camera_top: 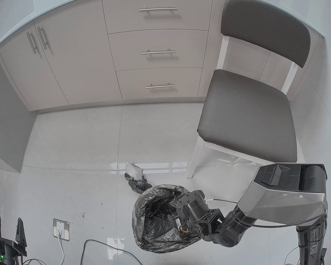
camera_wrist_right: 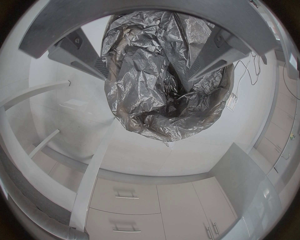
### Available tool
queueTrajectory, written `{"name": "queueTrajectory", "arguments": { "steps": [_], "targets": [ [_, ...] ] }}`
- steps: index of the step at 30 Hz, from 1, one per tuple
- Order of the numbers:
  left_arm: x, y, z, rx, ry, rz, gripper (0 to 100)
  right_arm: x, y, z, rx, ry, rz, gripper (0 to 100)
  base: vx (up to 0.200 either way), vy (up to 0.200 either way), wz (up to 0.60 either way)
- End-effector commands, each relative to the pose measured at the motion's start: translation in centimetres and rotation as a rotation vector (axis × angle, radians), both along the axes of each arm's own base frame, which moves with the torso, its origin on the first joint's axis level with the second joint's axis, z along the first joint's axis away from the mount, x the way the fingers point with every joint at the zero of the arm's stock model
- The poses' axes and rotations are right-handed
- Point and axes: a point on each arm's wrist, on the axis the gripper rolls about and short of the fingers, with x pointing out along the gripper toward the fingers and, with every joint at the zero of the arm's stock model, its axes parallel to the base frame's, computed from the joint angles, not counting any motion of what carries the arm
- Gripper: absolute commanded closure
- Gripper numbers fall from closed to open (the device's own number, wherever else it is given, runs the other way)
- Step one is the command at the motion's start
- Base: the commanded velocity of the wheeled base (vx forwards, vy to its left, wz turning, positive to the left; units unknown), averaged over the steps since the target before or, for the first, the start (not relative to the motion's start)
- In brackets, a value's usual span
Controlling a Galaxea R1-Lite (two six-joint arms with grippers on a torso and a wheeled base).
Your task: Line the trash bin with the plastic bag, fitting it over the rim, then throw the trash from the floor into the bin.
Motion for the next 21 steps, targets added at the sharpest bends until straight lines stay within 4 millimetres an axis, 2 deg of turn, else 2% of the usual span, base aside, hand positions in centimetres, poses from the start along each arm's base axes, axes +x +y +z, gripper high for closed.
{"name": "queueTrajectory", "arguments": {
  "steps": [1, 11, 21],
  "targets": [
    [-0.01, -0.01, -0.67, -0.005, 0.006, 0.003, 0, 0.08, -0.12, 0.21, 0.002, -0.004, -0.002, 0, 0.000, 0.000, 0.00],
    [0.07, -0.35, -0.89, -0.028, 0.022, -0.152, 0, -0.06, -0.10, 0.10, -0.003, -0.002, 0.003, 0, 0.000, 0.000, 0.00],
    [0.05, -0.38, -0.91, -0.077, 0.010, -0.169, 0, 0.82, 0.03, -0.61, -0.078, -0.017, 0.058, 0, 0.000, 0.000, 0.00]
  ]
}}
